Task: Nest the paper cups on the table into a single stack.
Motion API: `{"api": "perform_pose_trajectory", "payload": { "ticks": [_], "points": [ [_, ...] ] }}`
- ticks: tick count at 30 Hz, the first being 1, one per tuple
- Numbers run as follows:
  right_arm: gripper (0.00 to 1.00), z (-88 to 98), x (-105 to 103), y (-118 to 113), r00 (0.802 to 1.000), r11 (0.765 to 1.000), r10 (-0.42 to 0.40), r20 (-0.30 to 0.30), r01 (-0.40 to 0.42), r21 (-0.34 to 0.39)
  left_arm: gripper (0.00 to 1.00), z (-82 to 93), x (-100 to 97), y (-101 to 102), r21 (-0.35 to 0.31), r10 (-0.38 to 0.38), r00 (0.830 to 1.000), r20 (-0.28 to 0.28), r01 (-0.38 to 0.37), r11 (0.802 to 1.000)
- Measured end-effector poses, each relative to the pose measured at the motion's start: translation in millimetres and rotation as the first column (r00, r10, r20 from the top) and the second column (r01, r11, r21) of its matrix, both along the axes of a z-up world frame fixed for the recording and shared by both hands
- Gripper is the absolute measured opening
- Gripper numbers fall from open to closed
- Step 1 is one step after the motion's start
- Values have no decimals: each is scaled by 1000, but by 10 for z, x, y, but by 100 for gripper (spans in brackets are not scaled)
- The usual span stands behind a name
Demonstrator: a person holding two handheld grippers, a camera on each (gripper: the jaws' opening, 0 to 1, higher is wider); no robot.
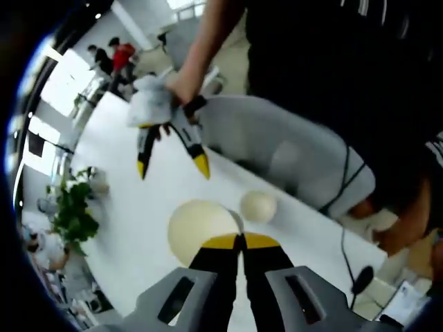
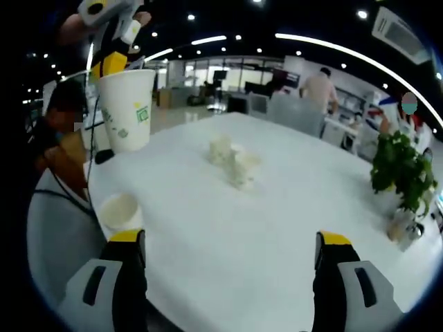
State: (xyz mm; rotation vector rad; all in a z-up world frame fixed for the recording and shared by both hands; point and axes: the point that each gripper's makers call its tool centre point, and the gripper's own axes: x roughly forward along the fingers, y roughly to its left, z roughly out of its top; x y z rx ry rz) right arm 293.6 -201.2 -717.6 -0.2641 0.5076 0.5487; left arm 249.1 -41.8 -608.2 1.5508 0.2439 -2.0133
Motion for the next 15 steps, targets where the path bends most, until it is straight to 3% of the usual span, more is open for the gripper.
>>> {"api": "perform_pose_trajectory", "payload": {
  "ticks": [15],
  "points": [
    [100,-30,-12,-14,1000,1000,-3,-13,3,-8,0,-263,-232,87,43,-33,999,-28,34,998]
  ]
}}
